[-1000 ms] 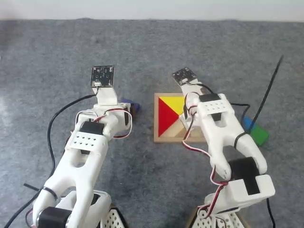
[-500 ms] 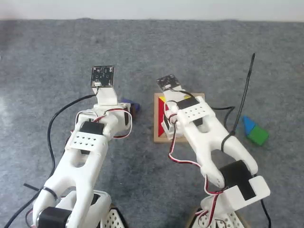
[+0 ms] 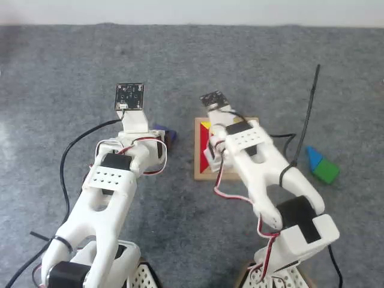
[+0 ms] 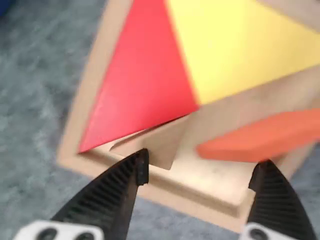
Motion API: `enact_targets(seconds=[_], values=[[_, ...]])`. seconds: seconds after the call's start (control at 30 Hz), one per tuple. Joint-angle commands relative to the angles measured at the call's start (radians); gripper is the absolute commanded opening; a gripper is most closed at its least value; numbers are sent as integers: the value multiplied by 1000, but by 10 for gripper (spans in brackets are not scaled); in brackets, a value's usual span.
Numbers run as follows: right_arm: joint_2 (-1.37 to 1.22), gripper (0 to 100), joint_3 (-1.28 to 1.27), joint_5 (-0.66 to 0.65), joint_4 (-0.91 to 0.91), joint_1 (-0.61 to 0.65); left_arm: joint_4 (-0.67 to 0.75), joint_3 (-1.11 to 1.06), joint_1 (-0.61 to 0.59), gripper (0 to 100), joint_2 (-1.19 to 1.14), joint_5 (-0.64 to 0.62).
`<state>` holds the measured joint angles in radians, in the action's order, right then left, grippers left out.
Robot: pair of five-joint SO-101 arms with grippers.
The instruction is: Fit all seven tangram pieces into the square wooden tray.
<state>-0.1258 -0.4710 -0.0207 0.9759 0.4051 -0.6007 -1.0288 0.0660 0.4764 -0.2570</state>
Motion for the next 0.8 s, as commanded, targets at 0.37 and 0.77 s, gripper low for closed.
enact_targets(seconds=[0.37, 0.77], values=[[67, 301, 112, -80, 51, -1, 18, 15, 9, 182, 38, 12], [-150, 300, 296, -104, 58, -1, 18, 15, 9, 182, 38, 12]])
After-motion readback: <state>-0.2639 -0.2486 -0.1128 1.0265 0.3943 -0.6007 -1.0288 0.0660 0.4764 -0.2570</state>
